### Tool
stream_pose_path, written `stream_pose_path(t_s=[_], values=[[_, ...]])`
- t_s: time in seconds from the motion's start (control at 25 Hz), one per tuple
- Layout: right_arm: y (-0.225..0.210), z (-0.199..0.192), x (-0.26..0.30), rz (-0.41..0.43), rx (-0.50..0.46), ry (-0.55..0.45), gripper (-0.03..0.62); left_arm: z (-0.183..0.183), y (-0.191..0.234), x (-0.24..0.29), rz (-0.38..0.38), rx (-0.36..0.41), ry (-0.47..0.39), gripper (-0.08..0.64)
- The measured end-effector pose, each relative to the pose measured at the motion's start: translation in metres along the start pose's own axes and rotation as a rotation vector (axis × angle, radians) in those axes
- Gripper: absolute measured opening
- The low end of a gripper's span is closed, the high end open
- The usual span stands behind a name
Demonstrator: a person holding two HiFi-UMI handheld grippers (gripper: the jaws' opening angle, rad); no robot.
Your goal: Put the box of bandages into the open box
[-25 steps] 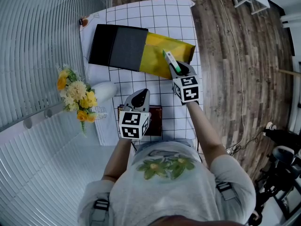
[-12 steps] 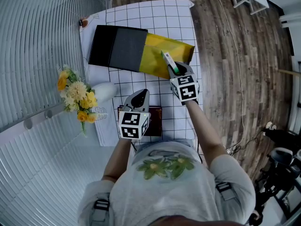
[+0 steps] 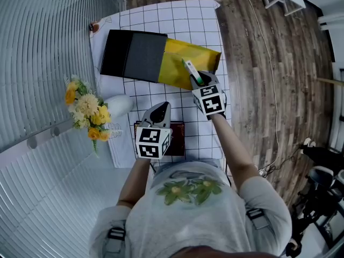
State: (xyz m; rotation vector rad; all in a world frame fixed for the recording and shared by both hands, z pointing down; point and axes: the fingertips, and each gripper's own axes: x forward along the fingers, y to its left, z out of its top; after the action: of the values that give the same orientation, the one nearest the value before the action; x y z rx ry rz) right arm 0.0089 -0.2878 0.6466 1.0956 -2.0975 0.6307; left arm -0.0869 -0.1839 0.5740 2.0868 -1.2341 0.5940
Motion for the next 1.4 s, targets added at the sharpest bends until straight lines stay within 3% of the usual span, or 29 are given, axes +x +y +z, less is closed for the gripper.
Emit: stream_pose_path(t_s=[0.6,1.4], values=[[0.001,-0.001,0.002,-0.003,-0.008,0.017,0.092,0.0,0.001,-0.001,-0.001,0.001,-0.002,0.005],[0.004,0.025,-0.036,-0.014,0.065,-0.143,0.11,0.015,-0.011,-0.018,-0.023,0.027,-0.058,0.005]])
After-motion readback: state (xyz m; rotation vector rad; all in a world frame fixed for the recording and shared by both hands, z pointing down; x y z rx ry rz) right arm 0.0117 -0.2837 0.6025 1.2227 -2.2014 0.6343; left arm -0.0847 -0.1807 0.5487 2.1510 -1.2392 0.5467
